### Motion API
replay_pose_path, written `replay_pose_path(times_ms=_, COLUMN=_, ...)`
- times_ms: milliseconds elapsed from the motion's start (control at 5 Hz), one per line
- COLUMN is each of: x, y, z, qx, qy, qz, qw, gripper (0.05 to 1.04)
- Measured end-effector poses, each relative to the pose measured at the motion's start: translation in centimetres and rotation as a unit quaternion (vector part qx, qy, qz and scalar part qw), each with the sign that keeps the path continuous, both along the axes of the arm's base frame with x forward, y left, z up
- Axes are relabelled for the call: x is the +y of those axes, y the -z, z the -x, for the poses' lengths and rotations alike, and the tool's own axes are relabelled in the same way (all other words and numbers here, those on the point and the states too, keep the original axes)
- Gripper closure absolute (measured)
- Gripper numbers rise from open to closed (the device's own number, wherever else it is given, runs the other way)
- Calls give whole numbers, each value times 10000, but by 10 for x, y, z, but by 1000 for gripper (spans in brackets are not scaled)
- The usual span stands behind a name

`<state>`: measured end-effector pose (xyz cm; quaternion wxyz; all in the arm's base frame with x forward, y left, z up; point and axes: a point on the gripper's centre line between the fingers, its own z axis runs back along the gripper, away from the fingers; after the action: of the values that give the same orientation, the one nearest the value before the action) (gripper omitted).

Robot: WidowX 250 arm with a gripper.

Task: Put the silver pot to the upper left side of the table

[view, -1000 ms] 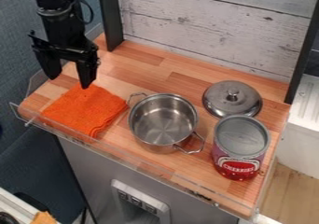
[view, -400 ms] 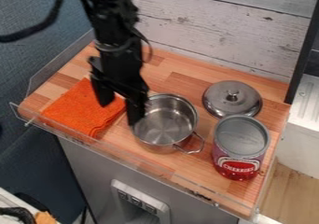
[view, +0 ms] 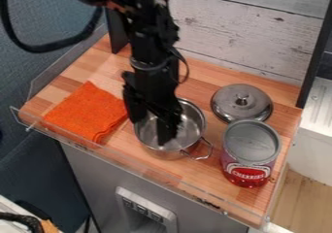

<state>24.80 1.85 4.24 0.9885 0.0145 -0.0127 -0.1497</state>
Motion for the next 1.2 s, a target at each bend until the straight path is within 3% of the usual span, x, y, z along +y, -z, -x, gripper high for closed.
replay_pose_path(times_ms=600, x=-17, y=21, z=14, qx=155, qy=389, qz=-285, qw=9987, gripper=85)
replay_pose_path(times_ms=800, x=-13, y=38, z=14, qx=381, qy=351, qz=-419, qw=9978, gripper=89)
replay_pose_path(times_ms=1000, x=-13, y=40, z=11, qx=364, qy=363, qz=-434, qw=9977, gripper=187)
replay_pose_path(times_ms=1200, x=-14, y=40, z=10, qx=354, qy=396, qz=-407, qw=9978, gripper=447)
